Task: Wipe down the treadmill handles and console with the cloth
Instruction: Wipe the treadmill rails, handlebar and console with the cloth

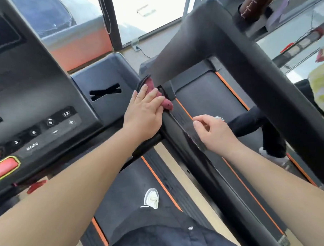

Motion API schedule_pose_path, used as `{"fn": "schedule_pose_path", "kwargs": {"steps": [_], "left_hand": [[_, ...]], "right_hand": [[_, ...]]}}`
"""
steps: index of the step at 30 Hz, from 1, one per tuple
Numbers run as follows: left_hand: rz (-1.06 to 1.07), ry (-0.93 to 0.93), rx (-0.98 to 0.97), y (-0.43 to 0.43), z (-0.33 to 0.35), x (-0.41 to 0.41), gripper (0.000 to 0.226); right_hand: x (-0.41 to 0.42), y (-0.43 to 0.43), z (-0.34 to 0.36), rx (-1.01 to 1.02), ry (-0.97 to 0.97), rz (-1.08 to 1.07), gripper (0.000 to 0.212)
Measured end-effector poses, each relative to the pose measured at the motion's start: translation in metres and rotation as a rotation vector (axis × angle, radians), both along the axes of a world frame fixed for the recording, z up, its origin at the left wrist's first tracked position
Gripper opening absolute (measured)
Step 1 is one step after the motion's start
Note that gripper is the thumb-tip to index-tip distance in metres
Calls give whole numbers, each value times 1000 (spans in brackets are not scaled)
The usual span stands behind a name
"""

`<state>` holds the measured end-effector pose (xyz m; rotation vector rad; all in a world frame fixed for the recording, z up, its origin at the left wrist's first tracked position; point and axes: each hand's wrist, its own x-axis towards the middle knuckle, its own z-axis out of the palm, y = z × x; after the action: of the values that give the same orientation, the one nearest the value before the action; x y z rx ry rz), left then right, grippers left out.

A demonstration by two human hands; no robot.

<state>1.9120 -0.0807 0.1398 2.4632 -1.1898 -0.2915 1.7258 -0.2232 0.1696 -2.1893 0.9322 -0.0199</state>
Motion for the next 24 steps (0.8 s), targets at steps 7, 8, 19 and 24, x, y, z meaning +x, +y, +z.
{"fn": "schedule_pose_path", "kwargs": {"steps": [7, 8, 19, 24], "left_hand": [[-29, 83, -163, 14, -17, -101, 42], [-18, 104, -181, 16, -19, -118, 43], [2, 187, -346, 40, -41, -319, 43], [-142, 85, -319, 44, -41, -413, 43]], "right_hand": [[-85, 7, 3, 61, -46, -117, 18], [-101, 10, 2, 67, -45, -118, 17], [-298, 43, -7, 33, -33, -217, 19], [-378, 67, -7, 24, -52, -322, 22]]}}
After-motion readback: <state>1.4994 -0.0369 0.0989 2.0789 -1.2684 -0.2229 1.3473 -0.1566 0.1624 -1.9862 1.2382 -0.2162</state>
